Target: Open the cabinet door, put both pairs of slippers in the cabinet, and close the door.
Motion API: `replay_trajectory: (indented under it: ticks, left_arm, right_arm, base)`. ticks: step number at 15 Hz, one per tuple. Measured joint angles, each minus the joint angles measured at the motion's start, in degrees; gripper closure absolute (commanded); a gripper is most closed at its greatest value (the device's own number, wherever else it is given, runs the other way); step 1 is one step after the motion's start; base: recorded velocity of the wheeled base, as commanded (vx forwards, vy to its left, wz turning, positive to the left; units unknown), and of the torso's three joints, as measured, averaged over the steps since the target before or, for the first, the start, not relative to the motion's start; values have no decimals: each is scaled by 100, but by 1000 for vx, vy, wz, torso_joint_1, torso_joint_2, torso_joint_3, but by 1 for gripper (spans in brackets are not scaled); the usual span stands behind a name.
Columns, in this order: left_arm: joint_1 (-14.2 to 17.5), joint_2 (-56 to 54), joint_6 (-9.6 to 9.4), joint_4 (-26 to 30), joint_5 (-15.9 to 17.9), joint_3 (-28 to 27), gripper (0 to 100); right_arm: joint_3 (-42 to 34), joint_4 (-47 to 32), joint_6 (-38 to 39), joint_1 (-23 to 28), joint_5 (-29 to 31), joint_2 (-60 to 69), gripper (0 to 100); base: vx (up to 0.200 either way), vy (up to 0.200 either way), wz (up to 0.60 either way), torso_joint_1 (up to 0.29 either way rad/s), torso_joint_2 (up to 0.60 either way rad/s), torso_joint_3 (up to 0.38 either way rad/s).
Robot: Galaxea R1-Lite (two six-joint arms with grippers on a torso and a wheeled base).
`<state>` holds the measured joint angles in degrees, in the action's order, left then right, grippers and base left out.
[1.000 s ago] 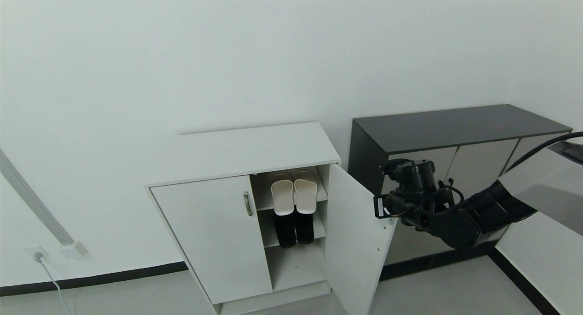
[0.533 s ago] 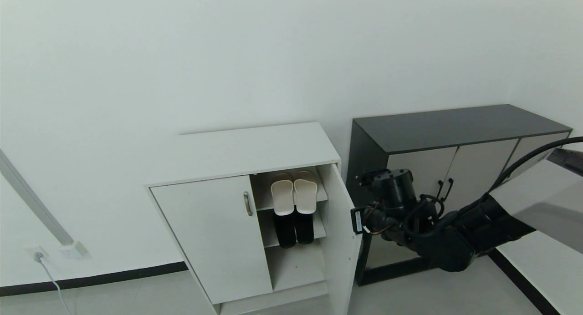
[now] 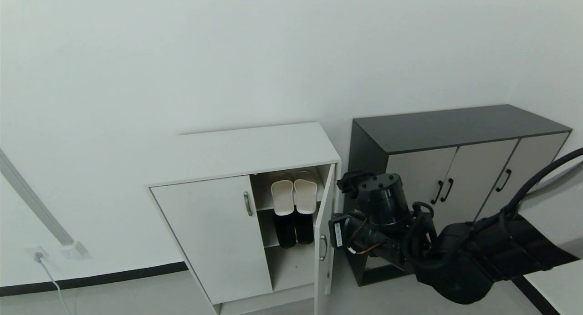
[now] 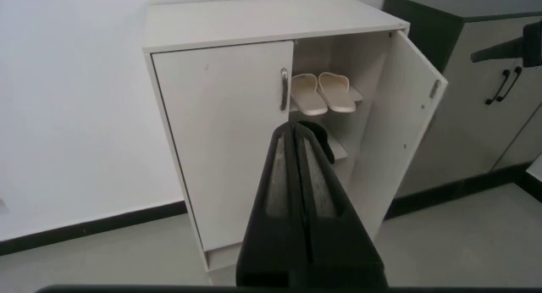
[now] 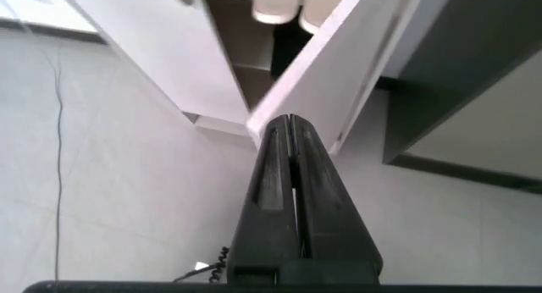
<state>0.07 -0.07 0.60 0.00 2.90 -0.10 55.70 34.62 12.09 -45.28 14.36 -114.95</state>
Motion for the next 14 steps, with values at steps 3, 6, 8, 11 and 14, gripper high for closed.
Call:
replay_trajectory:
  ticks: [3, 6, 8, 11, 14]
  left_arm:
    - [0, 0, -2, 0, -1, 0, 100]
    - [-5, 0, 0, 0, 0, 2, 100]
    - [0, 0, 0, 5, -4, 2, 100]
    - [4, 0, -2, -5, -4, -1, 100]
    - [6, 0, -2, 0, -6, 0, 100]
  right_arm:
    - [-132, -2, -57, -26, 2, 133, 100]
    - [-223, 0, -57, -32, -71, 166, 100]
    - [-276, 6, -57, -17, -169, 188, 100]
    - [-385, 268, -205, 2, -169, 199, 100]
    - [-592, 499, -373, 74, -112, 218, 100]
  base:
    - [0, 0, 200, 1, 1, 1]
    - [0, 0, 600, -1, -1, 4]
    - [0, 0, 600, 10, 5, 0]
    - [0, 0, 0, 0, 0, 0]
    - [0, 0, 0, 0, 0, 0]
